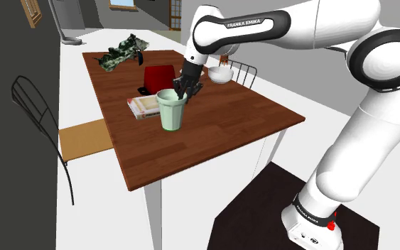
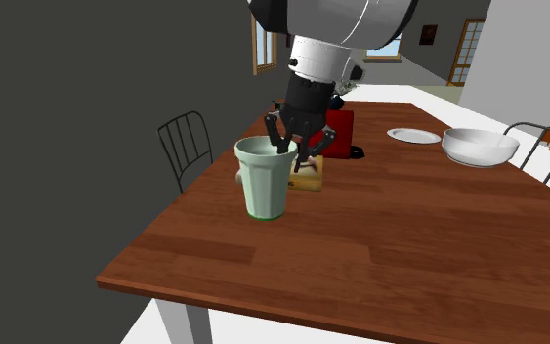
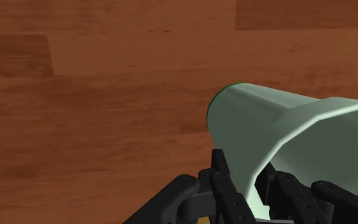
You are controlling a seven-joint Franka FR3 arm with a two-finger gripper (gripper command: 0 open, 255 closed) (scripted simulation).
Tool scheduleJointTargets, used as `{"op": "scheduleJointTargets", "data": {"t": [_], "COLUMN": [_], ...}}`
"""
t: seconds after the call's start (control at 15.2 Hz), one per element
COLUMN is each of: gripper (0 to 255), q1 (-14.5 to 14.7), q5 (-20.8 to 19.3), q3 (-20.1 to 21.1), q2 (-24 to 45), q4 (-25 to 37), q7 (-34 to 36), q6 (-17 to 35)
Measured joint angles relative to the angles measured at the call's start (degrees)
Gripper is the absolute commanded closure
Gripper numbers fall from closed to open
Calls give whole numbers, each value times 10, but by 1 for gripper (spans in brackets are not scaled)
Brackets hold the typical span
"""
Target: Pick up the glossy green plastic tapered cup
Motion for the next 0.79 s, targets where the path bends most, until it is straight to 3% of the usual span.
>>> {"op": "scheduleJointTargets", "data": {"t": [0.79], "gripper": [255], "q1": [-1], "q5": [-5], "q3": [-1], "q2": [-1], "q4": [87], "q7": [15], "q6": [-86]}}
